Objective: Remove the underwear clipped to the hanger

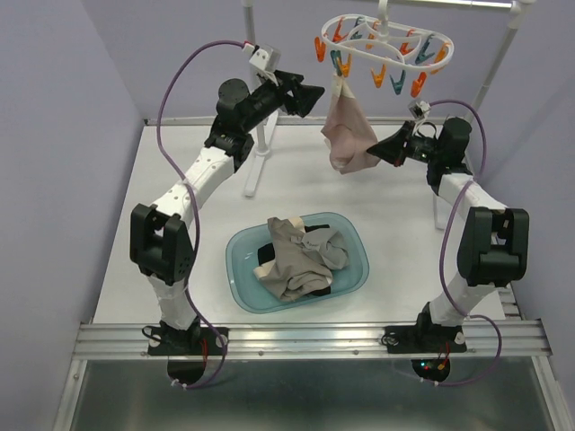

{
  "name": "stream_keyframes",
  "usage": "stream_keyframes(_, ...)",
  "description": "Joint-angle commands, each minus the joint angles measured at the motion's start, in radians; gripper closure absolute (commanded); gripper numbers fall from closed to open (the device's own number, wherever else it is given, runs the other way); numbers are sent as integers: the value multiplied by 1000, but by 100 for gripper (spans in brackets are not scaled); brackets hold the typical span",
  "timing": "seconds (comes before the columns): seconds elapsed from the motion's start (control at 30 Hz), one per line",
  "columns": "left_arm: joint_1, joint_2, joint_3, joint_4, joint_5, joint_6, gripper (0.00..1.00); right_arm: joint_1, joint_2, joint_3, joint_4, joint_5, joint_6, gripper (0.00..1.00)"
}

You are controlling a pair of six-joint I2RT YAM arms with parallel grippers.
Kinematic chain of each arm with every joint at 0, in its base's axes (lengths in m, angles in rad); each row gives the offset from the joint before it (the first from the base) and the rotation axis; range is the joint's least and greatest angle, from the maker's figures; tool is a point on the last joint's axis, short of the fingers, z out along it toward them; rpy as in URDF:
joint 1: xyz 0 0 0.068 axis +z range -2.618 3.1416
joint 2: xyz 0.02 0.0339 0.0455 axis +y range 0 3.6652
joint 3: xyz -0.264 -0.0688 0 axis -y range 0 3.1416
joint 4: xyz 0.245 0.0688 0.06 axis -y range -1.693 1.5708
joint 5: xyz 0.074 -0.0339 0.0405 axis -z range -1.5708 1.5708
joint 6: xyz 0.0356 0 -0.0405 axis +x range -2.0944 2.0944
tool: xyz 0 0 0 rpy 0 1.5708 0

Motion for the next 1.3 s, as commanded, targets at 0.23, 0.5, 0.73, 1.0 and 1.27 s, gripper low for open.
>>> stream_keyframes(0.23, -34, 170, 260, 69, -20, -43, 19, -4, -40, -19, 25, -19, 17, 99)
stream_keyframes(0.5, -53, 243, 340, 70, -61, -38, 22, -4, -45, -22, 25, -26, 17, 99)
stream_keyframes(0.73, -60, 296, 409, 70, -95, -46, 26, -4, -63, -40, 25, -29, 5, 99)
stream_keyframes(1.0, -70, 332, 456, 69, -110, -58, 30, -4, -65, -43, 25, -36, 5, 99)
stream_keyframes(1.27, -80, 380, 545, 69, -123, -93, 33, -4, -69, -52, 25, -40, 3, 99)
